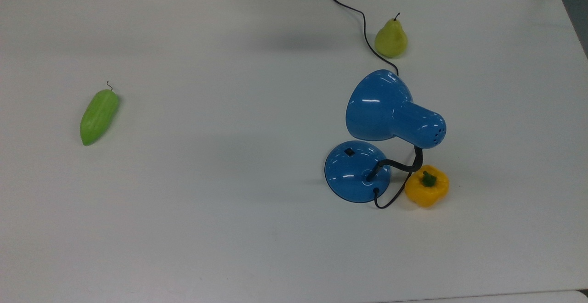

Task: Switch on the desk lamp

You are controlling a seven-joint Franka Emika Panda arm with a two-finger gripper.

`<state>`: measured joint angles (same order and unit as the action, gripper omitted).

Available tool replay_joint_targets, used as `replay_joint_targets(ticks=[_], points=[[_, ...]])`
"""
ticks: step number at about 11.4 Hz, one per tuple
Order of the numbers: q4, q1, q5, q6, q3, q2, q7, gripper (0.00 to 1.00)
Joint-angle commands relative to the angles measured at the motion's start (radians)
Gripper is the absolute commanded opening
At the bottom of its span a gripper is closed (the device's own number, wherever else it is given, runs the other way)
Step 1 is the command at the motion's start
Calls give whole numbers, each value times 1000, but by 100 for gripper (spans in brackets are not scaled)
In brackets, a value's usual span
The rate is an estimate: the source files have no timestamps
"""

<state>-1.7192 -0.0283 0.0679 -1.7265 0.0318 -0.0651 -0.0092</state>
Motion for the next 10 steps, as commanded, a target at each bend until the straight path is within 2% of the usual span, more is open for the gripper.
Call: replay_joint_targets(ticks=[1, 4, 5, 7, 8, 10], points=[[-6, -7, -13, -2, -4, -4, -14, 100], [-6, -10, -16, -5, -4, 4, -44, 100], [-6, -10, -14, -13, -9, 8, -66, 94], [-6, -10, -11, -18, -10, 11, -81, 60], [-6, -10, -11, -18, -10, 11, -81, 51], [-6, -10, -10, -24, -10, 13, -83, 42]])
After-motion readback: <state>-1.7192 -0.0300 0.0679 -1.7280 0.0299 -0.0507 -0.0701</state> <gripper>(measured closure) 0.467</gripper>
